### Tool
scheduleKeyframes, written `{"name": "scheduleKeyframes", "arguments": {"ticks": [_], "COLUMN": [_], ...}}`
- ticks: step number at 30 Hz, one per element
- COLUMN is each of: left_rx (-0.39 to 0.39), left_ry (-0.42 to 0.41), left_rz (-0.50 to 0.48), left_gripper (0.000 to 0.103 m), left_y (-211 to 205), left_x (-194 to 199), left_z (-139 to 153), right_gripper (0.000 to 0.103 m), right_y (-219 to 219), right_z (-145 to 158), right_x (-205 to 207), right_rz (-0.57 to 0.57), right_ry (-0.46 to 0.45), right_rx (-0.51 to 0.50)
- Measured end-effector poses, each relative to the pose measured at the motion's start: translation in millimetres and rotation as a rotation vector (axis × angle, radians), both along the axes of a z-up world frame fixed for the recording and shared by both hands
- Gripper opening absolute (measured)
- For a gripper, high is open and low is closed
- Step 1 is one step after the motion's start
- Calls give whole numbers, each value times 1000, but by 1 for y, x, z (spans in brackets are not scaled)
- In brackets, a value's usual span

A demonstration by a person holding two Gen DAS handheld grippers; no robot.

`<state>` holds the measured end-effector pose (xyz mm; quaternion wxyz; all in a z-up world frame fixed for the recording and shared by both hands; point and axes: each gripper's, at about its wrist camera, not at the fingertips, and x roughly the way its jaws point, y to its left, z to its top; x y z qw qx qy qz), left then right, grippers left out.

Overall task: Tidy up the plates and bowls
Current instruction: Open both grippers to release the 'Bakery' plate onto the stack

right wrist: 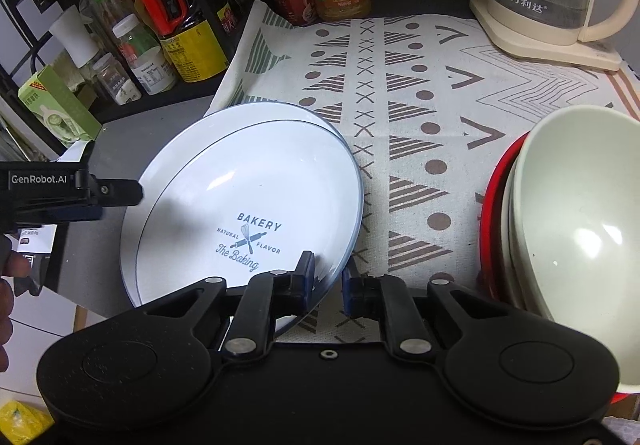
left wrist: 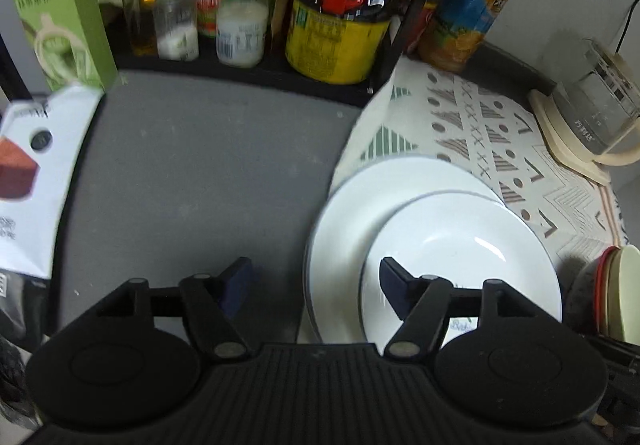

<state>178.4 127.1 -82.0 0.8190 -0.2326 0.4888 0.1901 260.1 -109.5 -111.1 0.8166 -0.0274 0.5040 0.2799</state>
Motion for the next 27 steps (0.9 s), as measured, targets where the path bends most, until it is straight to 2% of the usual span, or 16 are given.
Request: {"name": "scheduleKeyframes", "arguments": {"ticks": [6, 9, 11, 12, 20, 27], "left_rx": [-80, -98, -123, -134, -144, -162], "left_ry": [14, 32, 16, 7, -11, -20], "left_rz": [-22, -22, -24, -24, -7, -7], "left_gripper": [67, 59, 45, 41, 30, 28], "left_y": [-5, -8, -6, -5, 2, 7], "left_x": [-4, -5, -6, -6, -9, -10], "left_z": [-20, -28, -30, -30, -32, -33], "right_gripper": [14, 14, 15, 15, 19, 23], "right_y": [3, 4, 5, 5, 9, 12], "right_z": [0, -1, -1, -1, -3, -7], "right_x": [0, 0, 0, 0, 0, 1], "right_rz": [-10, -12, -13, -14, -17, -31], "right_ry": [3, 6, 3, 2, -5, -6], "right_rx": [-14, -17, -20, -21, -37, -46]}}
